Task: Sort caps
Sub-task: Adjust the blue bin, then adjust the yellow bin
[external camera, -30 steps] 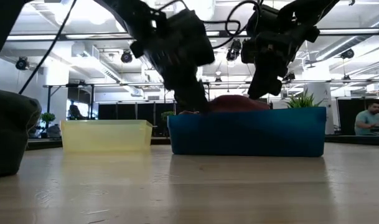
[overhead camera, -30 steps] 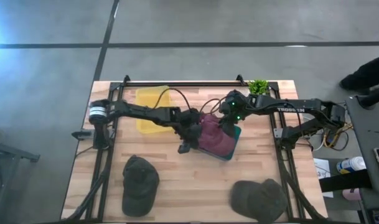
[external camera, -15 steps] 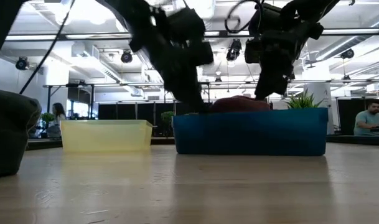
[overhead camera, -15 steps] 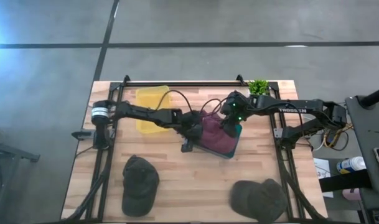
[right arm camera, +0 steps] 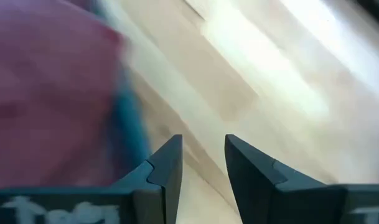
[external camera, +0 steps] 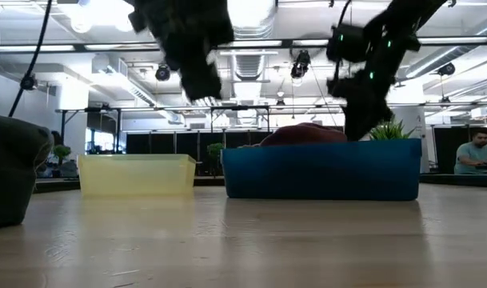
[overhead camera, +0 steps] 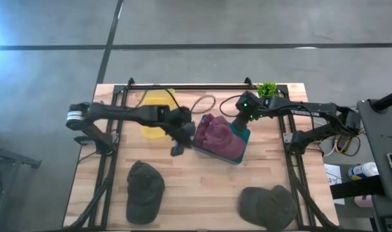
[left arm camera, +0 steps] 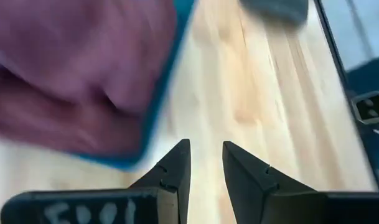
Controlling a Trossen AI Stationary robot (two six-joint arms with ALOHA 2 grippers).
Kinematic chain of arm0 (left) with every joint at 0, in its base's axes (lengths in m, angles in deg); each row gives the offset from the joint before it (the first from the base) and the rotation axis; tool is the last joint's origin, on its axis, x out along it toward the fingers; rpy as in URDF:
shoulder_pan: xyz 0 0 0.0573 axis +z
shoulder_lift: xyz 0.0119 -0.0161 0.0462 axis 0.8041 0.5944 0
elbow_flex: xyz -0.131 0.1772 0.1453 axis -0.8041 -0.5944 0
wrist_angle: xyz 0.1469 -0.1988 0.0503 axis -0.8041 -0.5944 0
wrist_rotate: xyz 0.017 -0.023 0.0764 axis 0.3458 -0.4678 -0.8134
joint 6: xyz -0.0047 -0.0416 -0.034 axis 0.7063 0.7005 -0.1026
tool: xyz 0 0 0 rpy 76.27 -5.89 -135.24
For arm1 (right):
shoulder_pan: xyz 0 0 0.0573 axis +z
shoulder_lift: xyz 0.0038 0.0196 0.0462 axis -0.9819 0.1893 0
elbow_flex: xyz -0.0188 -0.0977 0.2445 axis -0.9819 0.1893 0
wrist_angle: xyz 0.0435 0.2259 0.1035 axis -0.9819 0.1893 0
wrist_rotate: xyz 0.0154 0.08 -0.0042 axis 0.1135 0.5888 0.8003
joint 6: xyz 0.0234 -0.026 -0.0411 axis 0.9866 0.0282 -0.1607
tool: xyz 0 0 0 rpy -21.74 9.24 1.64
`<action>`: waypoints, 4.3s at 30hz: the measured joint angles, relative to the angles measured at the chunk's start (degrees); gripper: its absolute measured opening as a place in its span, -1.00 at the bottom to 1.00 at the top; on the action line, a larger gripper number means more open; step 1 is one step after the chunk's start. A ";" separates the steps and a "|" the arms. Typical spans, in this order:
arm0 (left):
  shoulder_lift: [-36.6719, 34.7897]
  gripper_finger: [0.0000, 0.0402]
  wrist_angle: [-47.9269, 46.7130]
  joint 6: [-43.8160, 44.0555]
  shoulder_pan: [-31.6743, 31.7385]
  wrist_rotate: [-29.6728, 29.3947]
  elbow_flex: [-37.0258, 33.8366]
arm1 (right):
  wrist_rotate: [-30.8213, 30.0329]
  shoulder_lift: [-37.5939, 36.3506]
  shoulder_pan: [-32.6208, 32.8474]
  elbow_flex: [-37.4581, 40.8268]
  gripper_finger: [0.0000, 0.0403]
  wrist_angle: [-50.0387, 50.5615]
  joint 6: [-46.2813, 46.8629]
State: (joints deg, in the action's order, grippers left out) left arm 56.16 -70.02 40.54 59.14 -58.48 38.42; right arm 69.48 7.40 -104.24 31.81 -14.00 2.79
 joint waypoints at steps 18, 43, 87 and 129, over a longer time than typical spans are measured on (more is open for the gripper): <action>13.76 -0.57 25.71 8.87 -0.52 -12.90 -6.09 | 14.02 6.86 3.40 1.84 -0.42 5.26 -0.45; 0.71 -0.57 -6.09 4.83 2.79 -27.84 -0.57 | 23.30 -7.26 11.68 1.64 -0.42 5.46 6.31; 6.21 -0.57 17.24 -2.70 3.20 -20.41 -7.12 | -9.00 5.59 22.42 1.95 -0.42 -2.33 37.89; -2.42 -0.56 -14.37 0.33 1.57 -29.49 -8.96 | 8.64 1.07 24.14 1.90 0.04 -7.50 20.49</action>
State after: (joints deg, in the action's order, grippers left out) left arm 53.74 -84.39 40.87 60.71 -87.97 29.46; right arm 78.11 8.48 -80.10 33.72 -21.50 23.28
